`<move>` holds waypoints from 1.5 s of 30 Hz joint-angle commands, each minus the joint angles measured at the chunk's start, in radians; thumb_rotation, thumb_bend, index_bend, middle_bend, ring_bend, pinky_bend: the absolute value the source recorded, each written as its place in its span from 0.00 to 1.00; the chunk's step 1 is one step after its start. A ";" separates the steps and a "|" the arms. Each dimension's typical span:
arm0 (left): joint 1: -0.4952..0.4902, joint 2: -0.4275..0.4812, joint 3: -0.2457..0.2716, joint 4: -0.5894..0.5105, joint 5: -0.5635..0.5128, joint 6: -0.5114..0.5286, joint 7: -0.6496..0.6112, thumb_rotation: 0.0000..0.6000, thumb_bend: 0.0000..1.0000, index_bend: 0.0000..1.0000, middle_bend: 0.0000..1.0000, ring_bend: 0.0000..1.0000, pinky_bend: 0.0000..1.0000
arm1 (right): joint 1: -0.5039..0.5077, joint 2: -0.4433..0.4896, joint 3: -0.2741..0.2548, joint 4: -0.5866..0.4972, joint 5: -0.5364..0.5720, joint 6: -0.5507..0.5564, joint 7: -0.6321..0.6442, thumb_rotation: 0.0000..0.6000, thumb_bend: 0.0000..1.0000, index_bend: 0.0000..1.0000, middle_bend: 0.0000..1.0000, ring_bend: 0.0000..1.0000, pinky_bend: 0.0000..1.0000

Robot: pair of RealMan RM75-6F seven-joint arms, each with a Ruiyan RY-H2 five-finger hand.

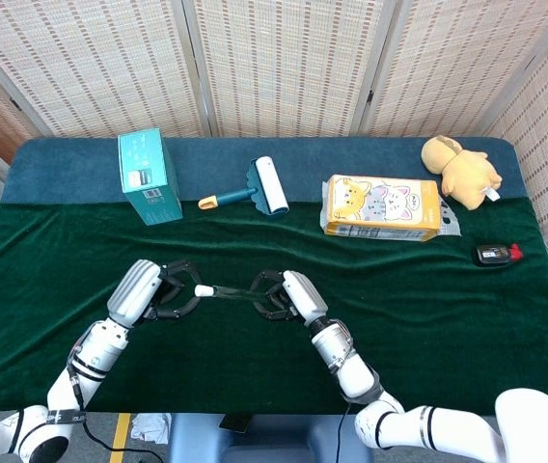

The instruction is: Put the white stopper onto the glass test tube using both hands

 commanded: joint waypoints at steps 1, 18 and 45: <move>0.000 -0.002 0.001 -0.001 0.000 0.000 -0.002 1.00 0.47 0.59 1.00 0.92 0.87 | 0.001 -0.001 0.000 0.000 0.000 -0.001 -0.001 1.00 0.61 0.80 0.96 1.00 1.00; -0.006 -0.010 0.006 0.002 -0.003 -0.005 -0.004 1.00 0.47 0.59 1.00 0.92 0.87 | 0.007 -0.010 -0.002 0.001 0.004 -0.004 -0.003 1.00 0.61 0.80 0.96 1.00 1.00; -0.006 -0.010 0.014 0.014 -0.002 -0.007 0.011 1.00 0.47 0.59 1.00 0.92 0.87 | 0.015 -0.017 0.002 0.005 0.007 -0.006 -0.007 1.00 0.61 0.80 0.96 1.00 1.00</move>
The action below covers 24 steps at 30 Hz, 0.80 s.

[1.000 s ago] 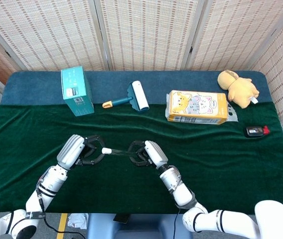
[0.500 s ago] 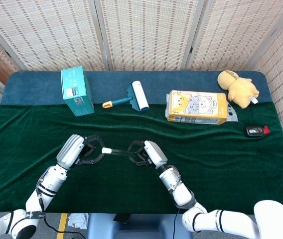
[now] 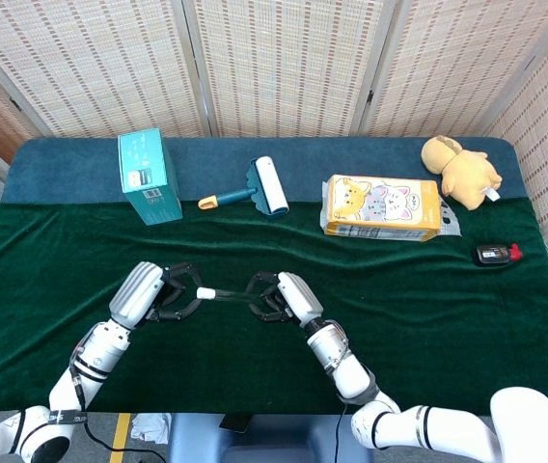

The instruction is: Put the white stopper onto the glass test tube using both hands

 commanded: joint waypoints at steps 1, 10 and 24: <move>-0.001 -0.001 0.001 0.001 -0.001 -0.002 0.007 1.00 0.47 0.59 1.00 0.92 0.87 | 0.002 -0.002 0.002 -0.001 0.002 0.000 -0.005 1.00 0.61 0.80 0.96 1.00 1.00; -0.003 -0.017 0.003 0.004 -0.001 0.001 0.030 1.00 0.47 0.59 1.00 0.92 0.87 | 0.010 -0.016 0.008 -0.003 0.013 0.000 -0.022 1.00 0.61 0.81 0.97 1.00 1.00; -0.003 -0.029 0.008 0.013 0.002 0.002 0.034 1.00 0.47 0.59 1.00 0.92 0.87 | 0.014 -0.037 0.013 0.004 0.022 0.006 -0.032 1.00 0.61 0.82 0.97 1.00 1.00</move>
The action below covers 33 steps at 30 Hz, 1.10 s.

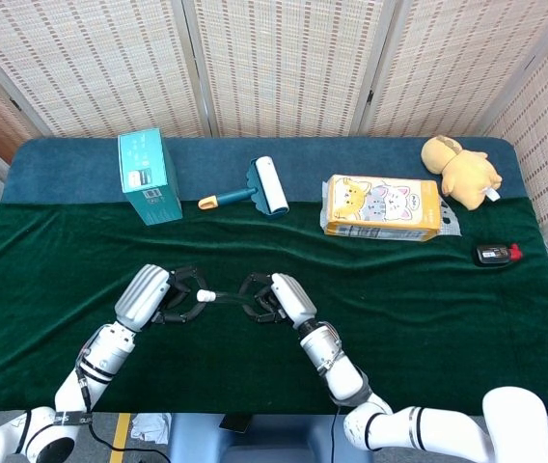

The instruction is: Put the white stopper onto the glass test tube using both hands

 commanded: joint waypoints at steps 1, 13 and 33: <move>0.001 0.000 0.001 0.003 0.000 0.001 0.000 1.00 0.47 0.55 1.00 0.92 0.87 | 0.000 -0.003 0.000 0.002 0.006 -0.001 -0.005 1.00 0.61 0.82 0.97 1.00 1.00; -0.003 0.070 0.024 -0.027 -0.009 -0.057 0.000 1.00 0.39 0.00 1.00 0.87 0.87 | -0.010 0.028 -0.019 -0.010 0.018 0.002 -0.080 1.00 0.63 0.82 0.97 1.00 1.00; 0.057 0.121 0.040 0.018 -0.053 -0.015 0.047 1.00 0.38 0.00 0.80 0.66 0.78 | -0.042 0.124 -0.131 0.090 0.090 -0.004 -0.406 1.00 0.63 0.79 0.97 1.00 1.00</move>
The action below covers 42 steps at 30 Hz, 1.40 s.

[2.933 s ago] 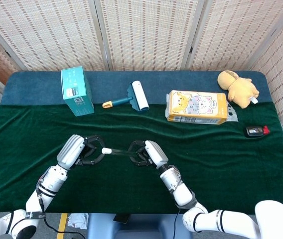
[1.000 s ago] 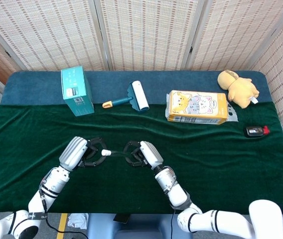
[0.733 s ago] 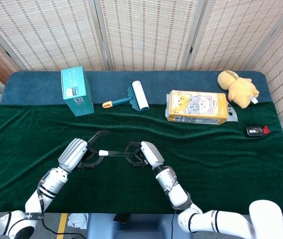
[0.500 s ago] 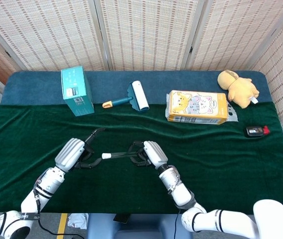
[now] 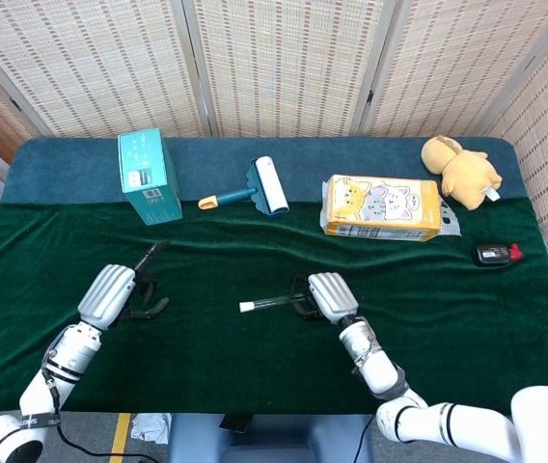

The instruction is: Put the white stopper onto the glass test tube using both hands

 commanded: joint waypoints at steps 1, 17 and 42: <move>0.005 0.000 0.002 0.005 -0.004 0.000 -0.004 1.00 0.38 0.00 0.80 0.66 0.78 | -0.007 -0.023 -0.026 0.055 -0.007 0.014 -0.040 1.00 0.63 0.78 0.97 1.00 1.00; 0.025 -0.009 0.010 0.029 -0.007 -0.001 -0.018 1.00 0.38 0.00 0.80 0.66 0.78 | -0.035 -0.061 -0.057 0.133 -0.051 0.036 -0.085 1.00 0.63 0.40 0.96 1.00 1.00; 0.218 0.066 0.055 0.120 -0.171 0.155 0.217 1.00 0.38 0.17 0.51 0.36 0.32 | -0.287 0.502 -0.122 -0.359 -0.214 0.364 -0.159 1.00 0.58 0.30 0.36 0.44 0.44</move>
